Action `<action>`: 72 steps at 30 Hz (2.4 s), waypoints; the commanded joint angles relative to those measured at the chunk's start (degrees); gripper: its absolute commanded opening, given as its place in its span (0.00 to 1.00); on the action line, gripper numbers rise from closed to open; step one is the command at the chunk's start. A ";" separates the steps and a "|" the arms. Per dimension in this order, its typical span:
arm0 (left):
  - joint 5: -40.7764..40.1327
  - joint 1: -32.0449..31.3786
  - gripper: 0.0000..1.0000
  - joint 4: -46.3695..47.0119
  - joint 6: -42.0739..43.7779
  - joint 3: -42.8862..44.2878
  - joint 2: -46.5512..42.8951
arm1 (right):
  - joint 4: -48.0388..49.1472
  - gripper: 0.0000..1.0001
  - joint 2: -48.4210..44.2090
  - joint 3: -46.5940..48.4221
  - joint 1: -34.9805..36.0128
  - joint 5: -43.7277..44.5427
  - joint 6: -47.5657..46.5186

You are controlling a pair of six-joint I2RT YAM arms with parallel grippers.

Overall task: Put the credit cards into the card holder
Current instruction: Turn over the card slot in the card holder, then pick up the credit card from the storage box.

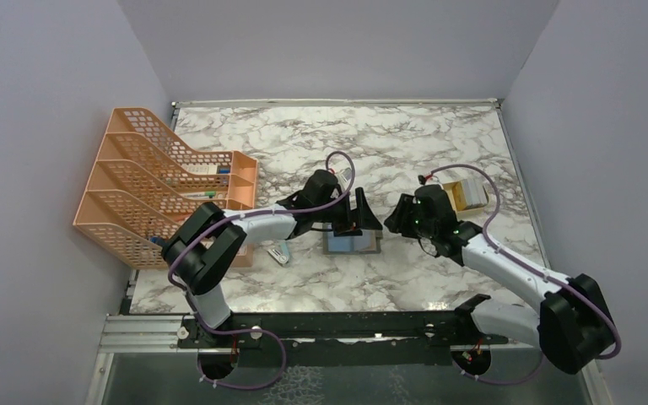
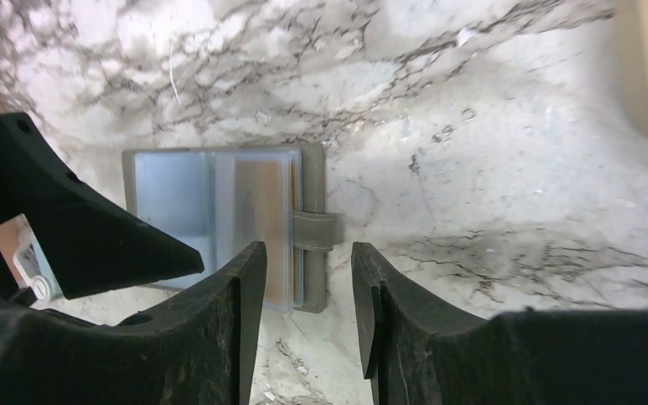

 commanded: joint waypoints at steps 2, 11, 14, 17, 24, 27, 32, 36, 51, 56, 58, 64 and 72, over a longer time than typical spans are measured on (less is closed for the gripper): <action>-0.90 0.23 0.82 -5.20 5.59 1.71 -5.73 | -4.43 0.43 -6.88 -0.36 0.21 11.30 1.80; -10.48 0.60 0.87 -23.54 18.53 3.54 -18.49 | -6.38 0.52 -1.68 9.85 -0.81 21.87 -6.72; -12.37 0.68 0.99 -30.24 22.66 4.41 -22.07 | -7.41 0.54 3.95 14.93 -1.73 24.34 -12.27; -13.81 0.77 0.99 -35.48 26.35 4.69 -25.39 | -11.22 0.57 10.81 21.37 -2.96 28.54 -15.67; -9.45 0.90 0.99 -42.14 37.38 3.36 -29.52 | -17.56 0.58 23.45 30.08 -10.41 29.68 -17.40; -9.42 0.95 0.99 -43.69 40.72 2.19 -29.20 | -18.68 0.61 25.34 31.48 -15.16 29.67 -19.02; -12.85 0.92 0.99 -44.20 43.97 0.15 -30.63 | -21.08 0.66 26.31 33.65 -20.20 34.06 -21.46; -14.51 0.96 0.99 -44.16 44.55 -0.79 -32.07 | -20.64 0.67 27.45 33.93 -21.00 35.77 -24.40; -17.55 1.12 0.99 -44.41 44.77 -1.77 -34.01 | -19.31 0.63 33.85 34.56 -24.11 39.41 -30.04; -17.72 1.05 0.99 -44.31 44.77 -1.91 -33.99 | -19.03 0.61 34.98 34.14 -24.22 37.92 -29.20; -17.64 1.12 0.99 -44.42 44.76 -1.74 -33.86 | -18.95 0.60 35.48 33.90 -24.22 38.47 -29.12; -17.81 1.12 0.99 -44.45 44.77 -1.78 -33.94 | -20.80 0.55 35.20 34.48 -24.24 40.37 -28.14; -17.00 1.11 0.99 -44.32 44.60 -2.09 -33.68 | -22.67 0.51 33.35 35.64 -24.22 42.48 -28.69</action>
